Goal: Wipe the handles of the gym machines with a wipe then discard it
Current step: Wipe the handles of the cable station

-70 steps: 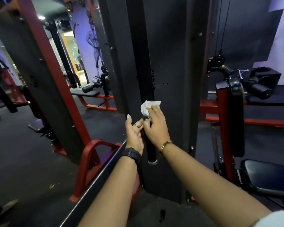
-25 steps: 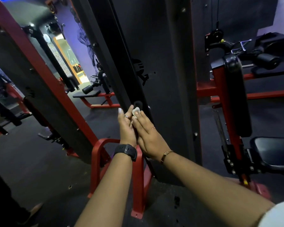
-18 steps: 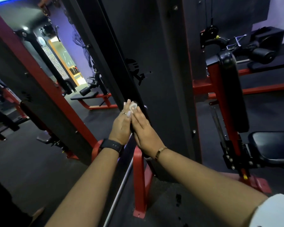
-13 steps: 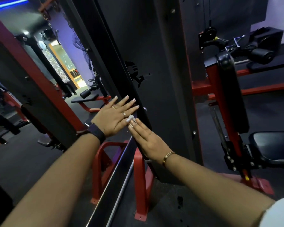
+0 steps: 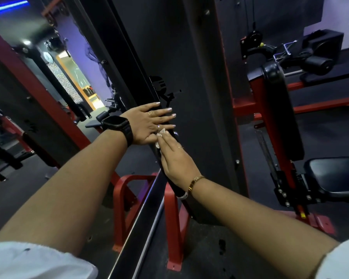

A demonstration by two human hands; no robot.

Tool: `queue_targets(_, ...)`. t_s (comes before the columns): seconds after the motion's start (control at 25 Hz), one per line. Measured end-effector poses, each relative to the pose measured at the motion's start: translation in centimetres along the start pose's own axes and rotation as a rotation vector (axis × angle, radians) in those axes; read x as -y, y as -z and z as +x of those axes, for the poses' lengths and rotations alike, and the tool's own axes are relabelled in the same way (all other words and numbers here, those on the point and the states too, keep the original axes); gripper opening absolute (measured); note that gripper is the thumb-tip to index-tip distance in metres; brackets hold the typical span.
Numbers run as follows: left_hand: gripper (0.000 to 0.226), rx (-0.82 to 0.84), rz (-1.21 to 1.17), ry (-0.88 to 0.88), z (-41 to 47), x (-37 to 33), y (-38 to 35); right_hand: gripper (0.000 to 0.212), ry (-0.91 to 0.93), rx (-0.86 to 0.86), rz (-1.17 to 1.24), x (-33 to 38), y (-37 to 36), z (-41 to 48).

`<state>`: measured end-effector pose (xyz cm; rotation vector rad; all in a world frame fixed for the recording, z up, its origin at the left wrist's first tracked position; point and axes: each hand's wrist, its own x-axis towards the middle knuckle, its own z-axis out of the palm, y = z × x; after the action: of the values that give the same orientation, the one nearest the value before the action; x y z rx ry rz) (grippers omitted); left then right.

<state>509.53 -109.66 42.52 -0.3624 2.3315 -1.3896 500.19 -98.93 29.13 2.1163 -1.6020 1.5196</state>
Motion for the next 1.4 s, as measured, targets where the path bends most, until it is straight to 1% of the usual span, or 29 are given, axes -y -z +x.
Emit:
queue_targets(0.04, 0.068, 0.004, 0.005, -0.018, -0.2, 0.2, 0.3, 0.048, 0.013, 0.003, -0.012, 0.0, -0.1, 0.1)
queue_targets(0.08, 0.067, 0.007, 0.005, -0.029, -0.3, 0.3, 0.5, 0.049, 0.082, -0.002, -0.05, -0.4, -0.2, -0.6)
queue_targets(0.16, 0.059, 0.014, -0.025, -0.018, -0.3, 0.4, 0.7, 0.056, 0.303, 0.013, -0.137, -1.9, -0.4, -3.7)
queue_targets(0.2, 0.057, 0.02, -0.038, -0.004, -0.3, 0.4, 0.8, 0.059, 0.384, 0.028, -0.182, -2.6, -0.3, -5.0)
queue_targets(0.28, 0.057, 0.026, -0.035, 0.022, 0.0, -0.1, 0.6, 0.058, 0.429, -0.003, -0.242, -3.3, -0.3, -5.0)
queue_targets(0.36, 0.06, 0.021, -0.027, 0.048, 0.1, -0.6, 0.3, 0.046, 0.438, -0.026, -0.256, -2.4, -0.9, -2.7)
queue_targets(0.4, 0.061, 0.016, -0.036, 0.067, 0.1, -0.7, 0.2, 0.043, 0.485, -0.027, -0.304, -1.9, -1.2, -1.8)
queue_targets(0.48, 0.061, 0.011, -0.067, 0.122, 0.2, -1.2, 0.3, 0.043, 0.612, 0.006, -0.416, -2.3, -1.8, -2.2)
queue_targets(0.56, 0.062, 0.006, -0.108, 0.203, 0.4, -2.4, 0.8, 0.047, 0.684, 0.055, -0.459, -3.7, -1.6, -4.5)
queue_targets(0.6, 0.064, 0.004, -0.131, 0.253, 0.5, -3.0, 1.0, 0.047, 0.68, 0.031, -0.456, -4.2, -1.4, -5.2)
queue_targets(0.68, 0.067, 0.009, -0.171, 0.32, 0.7, -3.9, 1.3, 0.045, 0.605, -0.033, -0.412, -4.3, -1.3, -5.0)
queue_targets(0.8, 0.068, 0.036, -0.176, 0.332, 0.6, -4.1, 1.5, 0.044, 0.464, -0.167, -0.422, -2.2, -2.1, -3.2)
queue_targets(0.84, 0.068, 0.035, -0.185, 0.34, 0.6, -4.1, 1.6, 0.045, 0.442, -0.177, -0.432, -1.8, -2.3, -3.4)
queue_targets(0.88, 0.066, 0.031, -0.202, 0.349, 0.6, -4.2, 1.6, 0.046, 0.447, -0.168, -0.438, -1.8, -2.3, -4.0)
queue_targets(0.96, 0.065, 0.022, -0.246, 0.369, 0.5, -4.5, 1.5, 0.043, 0.525, -0.113, -0.447, -2.8, -1.7, -5.9)
queue_targets(1.04, 0.065, 0.005, -0.277, 0.39, 0.4, -4.7, 1.3, 0.039, 0.591, -0.095, -0.42, -3.7, -0.5, -6.6)
queue_targets(1.08, 0.065, -0.004, -0.287, 0.397, 0.5, -4.6, 1.2, 0.038, 0.569, -0.116, -0.351, -3.8, -0.1, -6.1)
queue_targets(1.12, 0.064, -0.01, -0.292, 0.399, 0.6, -4.6, 1.1, 0.036, 0.5, -0.155, -0.273, -3.6, 0.3, -5.2)
queue_targets(1.2, 0.064, 0.005, -0.27, 0.39, 0.6, -4.6, 1.0, 0.037, 0.292, -0.243, -0.157, -2.7, 0.7, -2.8)
queue_targets(1.24, 0.065, 0.014, -0.252, 0.385, 0.6, -4.7, 0.9, 0.039, 0.215, -0.257, -0.129, -2.3, 0.8, -2.1)
queue_targets(1.32, 0.068, 0.016, -0.265, 0.39, 0.6, -4.8, 1.0, 0.045, 0.184, -0.222, -0.103, -1.8, 0.5, -2.7)
queue_targets(1.4, 0.063, -0.002, -0.322, 0.422, 0.5, -4.9, 1.1, 0.052, 0.266, -0.146, -0.12, -2.3, 0.0, -5.4)
